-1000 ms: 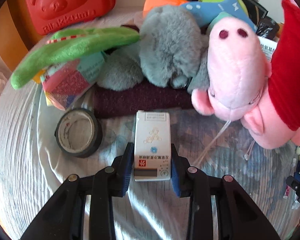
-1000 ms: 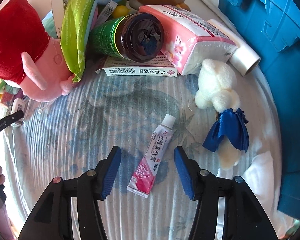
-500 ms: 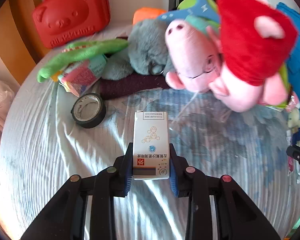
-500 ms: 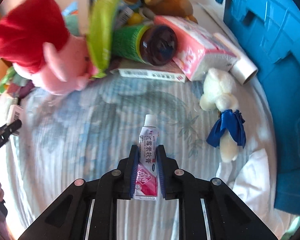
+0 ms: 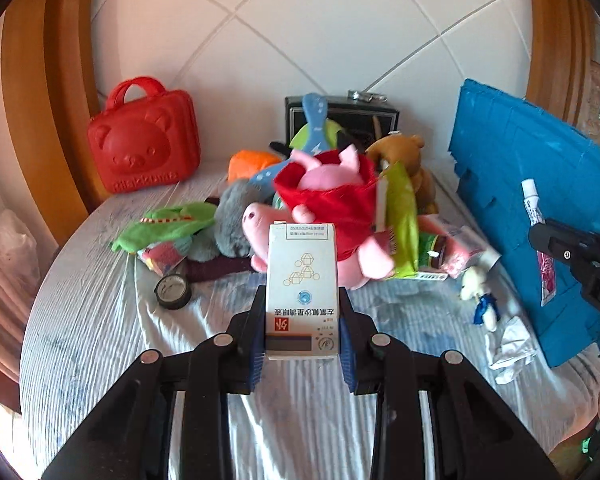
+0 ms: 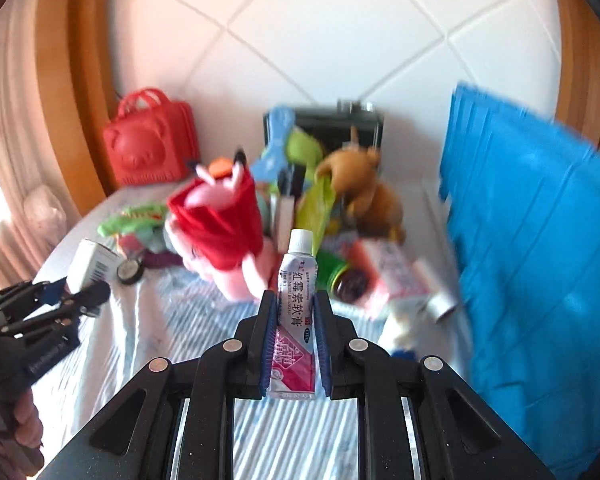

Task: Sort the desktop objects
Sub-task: 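Carry the box and tube over the blue bin and open both tools, then bring both tools back from the bin to the pile, then move the left tool to the black tape roll while the right tool approaches the white plush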

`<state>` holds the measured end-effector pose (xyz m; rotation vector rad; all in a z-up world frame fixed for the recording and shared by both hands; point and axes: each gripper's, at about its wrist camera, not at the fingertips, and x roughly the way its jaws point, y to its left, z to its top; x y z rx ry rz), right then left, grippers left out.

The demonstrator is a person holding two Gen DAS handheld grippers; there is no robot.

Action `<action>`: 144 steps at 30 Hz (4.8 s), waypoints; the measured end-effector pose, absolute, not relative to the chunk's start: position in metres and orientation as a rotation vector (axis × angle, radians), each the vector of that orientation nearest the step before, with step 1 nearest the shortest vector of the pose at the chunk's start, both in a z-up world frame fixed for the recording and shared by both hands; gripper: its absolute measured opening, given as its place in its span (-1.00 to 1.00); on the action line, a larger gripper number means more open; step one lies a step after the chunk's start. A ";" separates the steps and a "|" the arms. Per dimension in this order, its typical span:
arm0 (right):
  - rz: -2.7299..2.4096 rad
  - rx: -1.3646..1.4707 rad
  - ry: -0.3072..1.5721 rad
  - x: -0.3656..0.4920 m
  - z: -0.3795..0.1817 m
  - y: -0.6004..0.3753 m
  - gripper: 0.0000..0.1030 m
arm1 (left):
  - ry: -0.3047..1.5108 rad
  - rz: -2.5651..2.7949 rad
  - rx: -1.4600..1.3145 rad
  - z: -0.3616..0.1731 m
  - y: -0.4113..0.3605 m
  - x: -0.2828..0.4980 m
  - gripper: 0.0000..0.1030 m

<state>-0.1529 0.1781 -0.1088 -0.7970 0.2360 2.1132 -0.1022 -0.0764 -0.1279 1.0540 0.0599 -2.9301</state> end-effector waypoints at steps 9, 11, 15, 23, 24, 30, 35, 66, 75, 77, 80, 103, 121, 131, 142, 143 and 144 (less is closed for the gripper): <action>2.122 -0.533 0.064 -0.082 -0.024 0.145 -0.65 | 0.013 -3.118 0.821 -0.055 0.019 -0.080 -0.42; 2.099 -0.480 0.038 -0.059 -0.006 0.144 -0.65 | 0.005 -3.144 0.778 -0.042 0.043 -0.079 -0.42; 2.041 -0.403 -0.002 -0.013 0.022 0.149 -0.65 | -0.009 -3.207 0.708 -0.019 0.094 -0.081 -0.42; 1.910 -0.345 -0.039 0.083 0.059 0.184 -0.65 | -0.058 -3.321 0.622 0.020 0.210 -0.085 -0.42; 1.891 -0.350 -0.036 0.094 0.060 0.192 -0.65 | -0.064 -3.334 0.635 0.023 0.225 -0.086 -0.42; 1.774 -0.427 -0.027 0.154 0.059 0.231 -0.65 | -0.137 -3.372 0.743 0.031 0.301 -0.094 -0.42; 1.712 -0.493 -0.002 0.185 0.053 0.255 -0.65 | -0.165 -3.361 0.893 0.031 0.347 -0.113 -0.42; 1.577 -0.659 0.064 0.237 0.027 0.314 0.19 | -0.241 -3.249 1.245 -0.002 0.404 -0.150 0.07; 1.577 -0.619 -0.014 0.233 0.037 0.294 1.00 | -0.169 -3.276 1.098 0.011 0.379 -0.133 0.33; 1.580 -0.615 -0.027 0.231 0.038 0.289 1.00 | -0.149 -3.285 1.051 0.016 0.371 -0.128 0.34; 1.595 -0.595 -0.033 0.229 0.041 0.280 1.00 | -0.125 -3.314 0.957 0.021 0.358 -0.118 0.35; 1.756 -0.435 -0.063 0.161 0.063 0.213 1.00 | 0.065 -3.282 0.760 0.027 0.237 -0.093 0.35; 2.031 -0.480 -0.052 -0.026 0.044 0.175 1.00 | 0.136 -2.889 0.779 -0.029 -0.020 -0.095 0.35; 2.073 -0.694 0.062 -0.128 -0.030 0.185 1.00 | 0.176 -2.621 0.997 -0.112 -0.176 -0.111 0.35; 1.844 -1.063 0.313 -0.142 -0.160 0.256 1.00 | 0.245 -2.367 1.367 -0.233 -0.266 -0.163 0.35; 1.826 -1.086 0.328 -0.139 -0.169 0.260 1.00 | 0.244 -2.357 1.386 -0.241 -0.268 -0.171 0.35; 1.809 -1.103 0.346 -0.136 -0.177 0.265 1.00 | 0.249 -2.355 1.396 -0.248 -0.271 -0.177 0.35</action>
